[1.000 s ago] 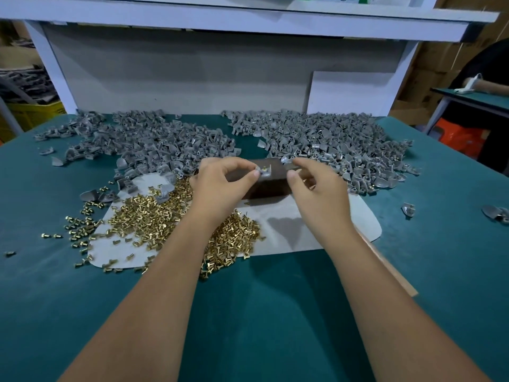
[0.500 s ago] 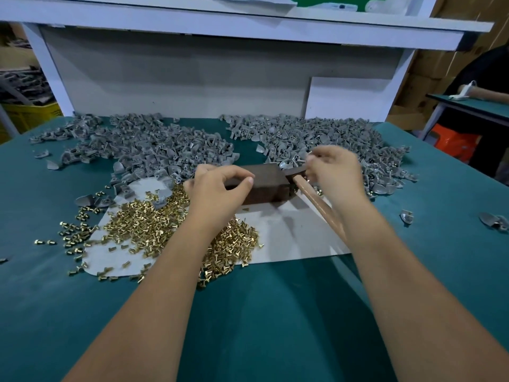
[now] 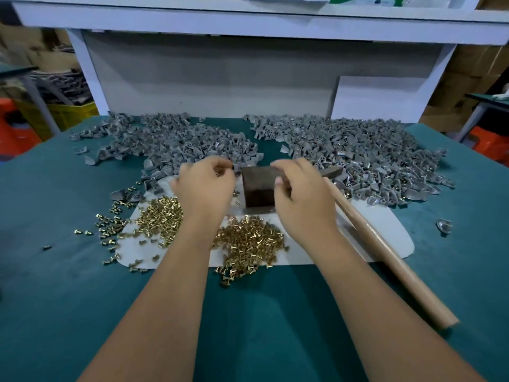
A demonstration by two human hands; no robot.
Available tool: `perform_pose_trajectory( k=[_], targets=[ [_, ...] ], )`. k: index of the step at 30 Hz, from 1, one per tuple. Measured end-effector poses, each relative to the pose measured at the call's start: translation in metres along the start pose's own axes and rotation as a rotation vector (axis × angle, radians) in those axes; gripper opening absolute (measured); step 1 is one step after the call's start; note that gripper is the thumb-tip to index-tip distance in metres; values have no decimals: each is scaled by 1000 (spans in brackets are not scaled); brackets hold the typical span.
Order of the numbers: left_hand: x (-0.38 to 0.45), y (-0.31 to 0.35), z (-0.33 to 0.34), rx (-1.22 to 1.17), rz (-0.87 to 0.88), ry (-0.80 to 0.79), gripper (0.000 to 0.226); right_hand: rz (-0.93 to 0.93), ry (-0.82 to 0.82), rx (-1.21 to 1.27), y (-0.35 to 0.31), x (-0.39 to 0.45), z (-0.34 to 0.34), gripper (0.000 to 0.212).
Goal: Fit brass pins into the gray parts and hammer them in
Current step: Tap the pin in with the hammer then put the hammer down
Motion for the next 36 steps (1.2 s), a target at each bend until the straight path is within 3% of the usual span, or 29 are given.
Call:
perform_pose_trajectory(
  k=[2, 6, 10, 12, 18, 21, 24, 30, 36],
  targets=[
    [5, -14, -14, 188, -114, 78, 26, -86, -188, 6, -8, -7, 7, 23],
    [3, -33, -24, 370, -323, -80, 30, -108, -429, 8, -13, -12, 16, 27],
    [2, -33, -21, 381, -285, -122, 32, -122, -676, -34, -18, -12, 26, 51],
    [3, -33, -21, 362, -240, -94, 35, -132, -714, -18, -22, -13, 29, 50],
    [2, -31, -20, 250, -169, -15, 39, -146, -607, 124, -29, -12, 32, 11],
    [3, -26, -18, 95, -10, 39, 31, -137, -569, 144, -28, -13, 31, 13],
    [3, -19, -13, -63, 103, -36, 36, -136, -526, 161, -27, -12, 31, 12],
    [2, -9, -5, -374, 152, -129, 27, -91, -354, 374, -23, -11, 28, 22],
    [-2, 2, 6, -440, 223, -293, 27, 20, -184, 449, -13, -5, 20, 29]
  ],
)
Point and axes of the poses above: each hand's wrist, its own x-axis towards the middle knuckle, its own z-axis out of the palm, y = z × x, the point moved 2 cm from there along x, towards the middle knuckle, and after that the axes turned 15 degrees about -y, right-handed, at the moved point
